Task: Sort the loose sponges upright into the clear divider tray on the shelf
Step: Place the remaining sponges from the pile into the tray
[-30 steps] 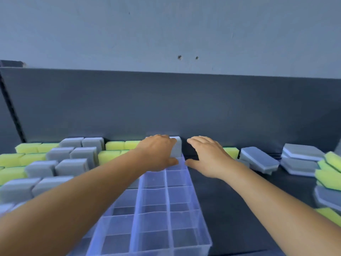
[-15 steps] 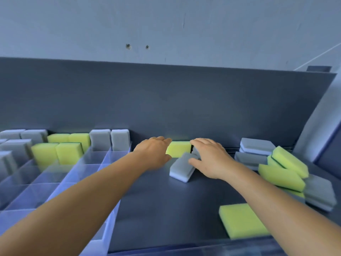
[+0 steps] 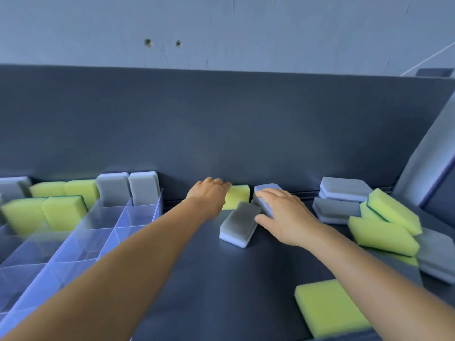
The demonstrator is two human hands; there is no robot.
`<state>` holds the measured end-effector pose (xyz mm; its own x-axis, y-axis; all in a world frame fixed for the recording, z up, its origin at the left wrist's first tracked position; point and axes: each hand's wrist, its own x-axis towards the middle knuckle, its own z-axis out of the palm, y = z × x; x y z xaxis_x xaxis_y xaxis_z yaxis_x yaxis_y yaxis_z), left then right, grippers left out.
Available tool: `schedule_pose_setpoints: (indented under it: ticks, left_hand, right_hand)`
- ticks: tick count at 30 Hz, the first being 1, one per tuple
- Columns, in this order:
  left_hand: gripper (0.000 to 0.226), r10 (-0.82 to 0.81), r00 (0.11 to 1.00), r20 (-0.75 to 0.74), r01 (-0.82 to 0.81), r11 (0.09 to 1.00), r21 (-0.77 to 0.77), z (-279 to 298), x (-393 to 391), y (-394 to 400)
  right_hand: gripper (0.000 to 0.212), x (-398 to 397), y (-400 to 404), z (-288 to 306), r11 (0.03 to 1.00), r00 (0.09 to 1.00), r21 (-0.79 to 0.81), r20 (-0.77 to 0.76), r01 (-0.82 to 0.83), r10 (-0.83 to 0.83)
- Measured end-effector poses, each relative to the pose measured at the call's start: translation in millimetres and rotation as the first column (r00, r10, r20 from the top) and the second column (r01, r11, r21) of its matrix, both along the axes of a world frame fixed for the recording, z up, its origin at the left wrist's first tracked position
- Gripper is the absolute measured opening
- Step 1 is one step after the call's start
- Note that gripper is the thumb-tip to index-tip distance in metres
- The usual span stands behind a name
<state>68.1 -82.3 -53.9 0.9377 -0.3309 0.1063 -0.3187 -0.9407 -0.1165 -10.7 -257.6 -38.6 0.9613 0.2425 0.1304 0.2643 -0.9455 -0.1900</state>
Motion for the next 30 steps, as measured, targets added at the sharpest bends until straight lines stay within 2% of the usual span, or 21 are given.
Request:
schedule_pose_setpoints:
  ticks: [6,15,18,21,24,27,30]
  left_hand:
    - [0.023,0.130,0.991,-0.030,-0.133,0.983,-0.129,0.8,3.9,-3.6]
    - [0.033,0.121,0.986,0.113,-0.073,0.932,-0.356,13.2,-44.5,-11.7]
    - [0.050,0.078,0.989,0.123,-0.022,0.916,-0.400,15.1,-78.0,-22.9]
    - [0.073,0.091,0.993,0.070,-0.054,0.907,-0.417,11.6,-112.2,-34.2]
    - [0.087,0.122,0.992,0.018,-0.101,0.889,-0.447,5.7,-145.8,-44.1]
    - [0.084,0.147,0.989,-0.018,-0.137,0.866,-0.481,0.8,-176.0,-51.9]
    - [0.073,0.167,0.986,-0.028,-0.157,0.839,-0.520,-1.6,-198.2,-56.8]
  right_hand:
    - [0.054,0.8,-0.1,-4.3,0.999,1.000,0.035,-0.001,0.025,-0.025]
    - [0.050,-21.5,-10.3,-4.3,0.996,0.998,0.082,0.060,-0.041,0.036]
    - [0.053,-36.3,-19.7,-0.4,0.993,0.995,0.090,0.058,-0.081,0.076]
    - [0.056,-55.6,-37.9,2.8,0.989,0.991,0.072,-0.027,-0.127,0.129]
    - [0.063,-81.3,-60.0,4.7,0.980,0.954,0.039,-0.225,-0.194,0.198]
    - [0.069,-103.5,-76.6,4.8,0.967,0.907,-0.039,-0.359,-0.252,0.221]
    - [0.067,-110.5,-82.8,0.9,0.959,0.907,-0.103,-0.363,-0.264,0.211]
